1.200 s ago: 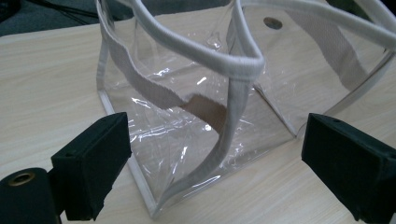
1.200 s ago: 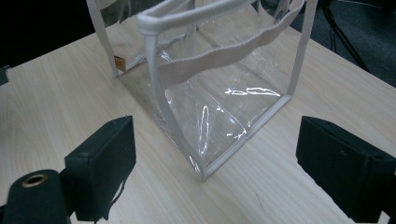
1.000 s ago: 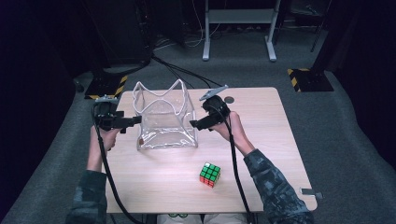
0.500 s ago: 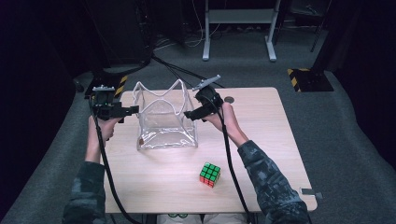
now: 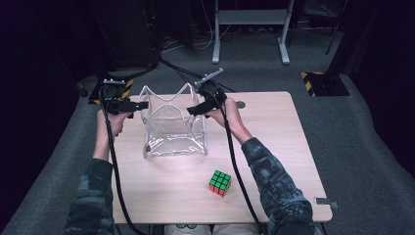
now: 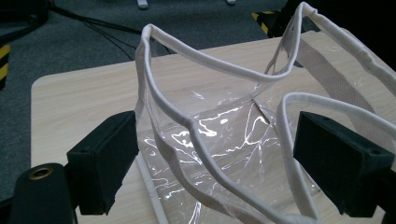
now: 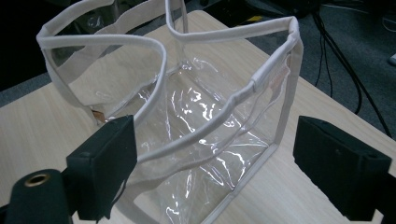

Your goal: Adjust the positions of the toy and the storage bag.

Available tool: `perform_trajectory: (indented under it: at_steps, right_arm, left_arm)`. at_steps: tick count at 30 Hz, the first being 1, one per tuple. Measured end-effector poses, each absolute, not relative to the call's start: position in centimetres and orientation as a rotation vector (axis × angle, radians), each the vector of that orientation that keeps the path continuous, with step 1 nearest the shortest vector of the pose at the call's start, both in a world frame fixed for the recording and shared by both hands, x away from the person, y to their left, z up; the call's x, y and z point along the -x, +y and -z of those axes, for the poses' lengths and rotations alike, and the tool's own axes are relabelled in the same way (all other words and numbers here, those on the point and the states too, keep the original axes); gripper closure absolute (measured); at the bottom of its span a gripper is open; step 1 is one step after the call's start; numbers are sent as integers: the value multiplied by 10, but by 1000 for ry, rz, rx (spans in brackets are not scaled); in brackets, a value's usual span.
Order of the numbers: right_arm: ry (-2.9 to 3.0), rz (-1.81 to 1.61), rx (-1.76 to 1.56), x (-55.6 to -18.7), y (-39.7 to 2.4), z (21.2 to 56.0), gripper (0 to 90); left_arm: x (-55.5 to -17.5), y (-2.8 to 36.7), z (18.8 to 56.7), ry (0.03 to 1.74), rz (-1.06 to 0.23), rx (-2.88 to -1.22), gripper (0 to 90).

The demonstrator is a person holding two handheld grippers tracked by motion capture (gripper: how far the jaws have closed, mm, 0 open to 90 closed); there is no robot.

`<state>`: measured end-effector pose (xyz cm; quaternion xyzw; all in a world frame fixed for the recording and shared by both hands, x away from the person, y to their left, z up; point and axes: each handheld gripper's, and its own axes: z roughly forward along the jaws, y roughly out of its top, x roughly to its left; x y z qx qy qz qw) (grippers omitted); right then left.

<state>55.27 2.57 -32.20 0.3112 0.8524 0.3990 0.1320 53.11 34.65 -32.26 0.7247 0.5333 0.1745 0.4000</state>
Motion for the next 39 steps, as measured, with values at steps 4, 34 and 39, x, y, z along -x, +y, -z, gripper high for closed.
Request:
perform_trajectory:
  at_steps: [4, 34, 39]
  right_arm:
    - [2479, -1144, -935, -561, 33, 322, 128]
    - [2405, -1006, -1091, -591, 41, 350, 750]
    - [2365, -1022, -1126, -589, 23, 352, 817]
  left_arm:
    - [-540, 347, 324, 1365, -436, -1843, 143]
    - [-557, 341, 352, 1449, -529, -1995, 815]
    - [-551, 340, 352, 1440, -564, -2000, 862]
